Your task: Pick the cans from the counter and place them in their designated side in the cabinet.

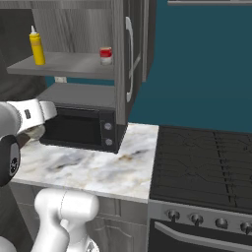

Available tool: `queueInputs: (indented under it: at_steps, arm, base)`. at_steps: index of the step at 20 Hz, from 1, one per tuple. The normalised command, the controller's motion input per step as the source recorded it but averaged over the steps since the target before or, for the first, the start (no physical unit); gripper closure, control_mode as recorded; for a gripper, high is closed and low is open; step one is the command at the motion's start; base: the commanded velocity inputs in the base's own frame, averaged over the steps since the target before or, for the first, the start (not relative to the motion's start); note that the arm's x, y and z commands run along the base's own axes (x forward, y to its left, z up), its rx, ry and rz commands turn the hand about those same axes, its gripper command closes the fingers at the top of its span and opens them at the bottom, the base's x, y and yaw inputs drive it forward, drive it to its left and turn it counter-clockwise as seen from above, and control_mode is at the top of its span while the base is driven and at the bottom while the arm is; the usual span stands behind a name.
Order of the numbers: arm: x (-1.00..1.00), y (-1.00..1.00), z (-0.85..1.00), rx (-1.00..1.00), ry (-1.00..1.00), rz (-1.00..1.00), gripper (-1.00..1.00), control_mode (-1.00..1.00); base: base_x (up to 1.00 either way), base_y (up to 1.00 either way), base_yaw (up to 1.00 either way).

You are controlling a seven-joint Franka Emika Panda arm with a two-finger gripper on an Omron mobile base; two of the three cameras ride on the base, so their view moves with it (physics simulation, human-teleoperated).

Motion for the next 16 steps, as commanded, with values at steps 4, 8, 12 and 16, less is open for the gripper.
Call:
queueInputs:
  at_steps: [4,8,12,16]
  arm:
    - [0.01,-0.1,0.23,0.0,0.0,0.0,1.0,-1.0]
    - [0.0,-0.06,0.22,0.0,0.0,0.0,1.0,-1.0]
    - [0.0,-0.02,0.19,0.0,-0.03,0.0,1.0,-1.0]
    - [0.01,-0.05,0.19,0.0,-0.03,0.0,1.0,-1.0]
  base:
    - [0.0,0.0,0.0]
    - [0.0,0.0,0.0]
    - [0.0,0.0,0.0]
    - [0.0,0.0,0.0]
